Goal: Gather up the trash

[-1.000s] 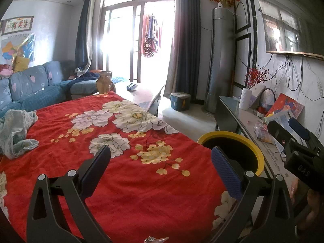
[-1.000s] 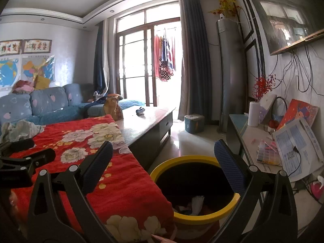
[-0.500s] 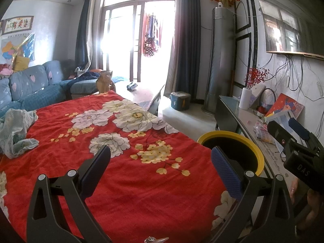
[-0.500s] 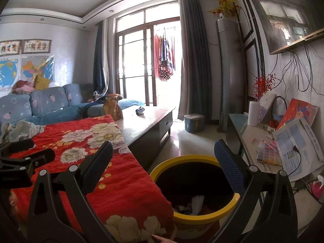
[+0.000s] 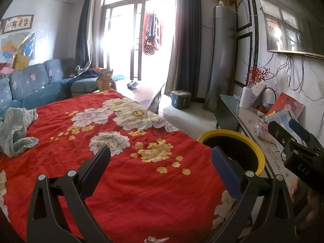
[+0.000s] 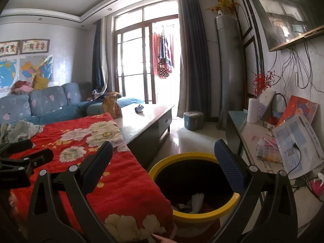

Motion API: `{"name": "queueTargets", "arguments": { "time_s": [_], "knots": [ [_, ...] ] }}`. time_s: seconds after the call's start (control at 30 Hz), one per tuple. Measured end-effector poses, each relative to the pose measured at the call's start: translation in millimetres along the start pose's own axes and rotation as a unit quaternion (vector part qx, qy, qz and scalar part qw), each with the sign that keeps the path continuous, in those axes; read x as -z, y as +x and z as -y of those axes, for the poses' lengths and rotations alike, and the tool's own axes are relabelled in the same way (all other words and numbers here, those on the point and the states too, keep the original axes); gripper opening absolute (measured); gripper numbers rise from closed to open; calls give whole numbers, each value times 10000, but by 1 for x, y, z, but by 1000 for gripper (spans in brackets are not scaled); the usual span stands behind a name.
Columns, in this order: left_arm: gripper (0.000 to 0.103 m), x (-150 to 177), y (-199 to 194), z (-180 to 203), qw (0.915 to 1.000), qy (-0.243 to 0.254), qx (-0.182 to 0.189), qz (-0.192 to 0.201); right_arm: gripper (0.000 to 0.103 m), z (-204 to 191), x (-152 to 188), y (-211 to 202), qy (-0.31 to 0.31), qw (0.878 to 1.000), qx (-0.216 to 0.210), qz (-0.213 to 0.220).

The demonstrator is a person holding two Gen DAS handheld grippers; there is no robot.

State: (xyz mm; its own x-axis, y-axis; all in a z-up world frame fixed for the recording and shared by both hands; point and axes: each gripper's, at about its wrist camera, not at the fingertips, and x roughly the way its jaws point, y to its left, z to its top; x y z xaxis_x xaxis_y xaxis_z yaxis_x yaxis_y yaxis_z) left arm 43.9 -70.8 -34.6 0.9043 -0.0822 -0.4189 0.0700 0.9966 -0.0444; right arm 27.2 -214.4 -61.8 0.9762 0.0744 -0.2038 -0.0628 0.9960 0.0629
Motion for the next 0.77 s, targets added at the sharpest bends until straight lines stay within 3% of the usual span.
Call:
{"name": "queueTargets", "arguments": {
  "time_s": [0.2, 0.3, 0.43, 0.5, 0.57, 0.6, 0.7, 0.73, 0.77],
  "knots": [
    [97, 2, 3, -1, 9999, 51, -131, -79, 92, -1, -1, 0, -24, 10000, 13, -1],
    [97, -1, 8, -10, 9993, -120, -131, -325, 92, -2, -4, 2, 22, 9999, -75, -96],
    [97, -6, 4, -51, 9952, -543, -268, -774, 92, -39, -23, 11, -250, 9962, -749, -373],
    [97, -6, -8, -99, 9885, -831, -686, -1059, 92, -75, -33, 23, -313, 9879, -1358, -682],
    [97, 0, -24, -157, 9767, -1078, -1423, -1193, 92, -123, -39, 39, -433, 9723, -2018, -1092],
    [97, 6, -34, -191, 9664, -1256, -1860, -1257, 92, -153, -40, 48, -546, 9610, -2344, -1364],
    [97, 33, -69, -286, 9239, -1794, -3046, -1465, 92, -255, -30, 70, -937, 9138, -3242, -2260],
    [97, 50, -83, -328, 9009, -1960, -3503, -1653, 92, -303, -20, 76, -1306, 8920, -3466, -2593],
    [97, 61, -90, -353, 8843, -2071, -3756, -1845, 92, -336, -9, 78, -1512, 8746, -3650, -2812]
  ]
}}
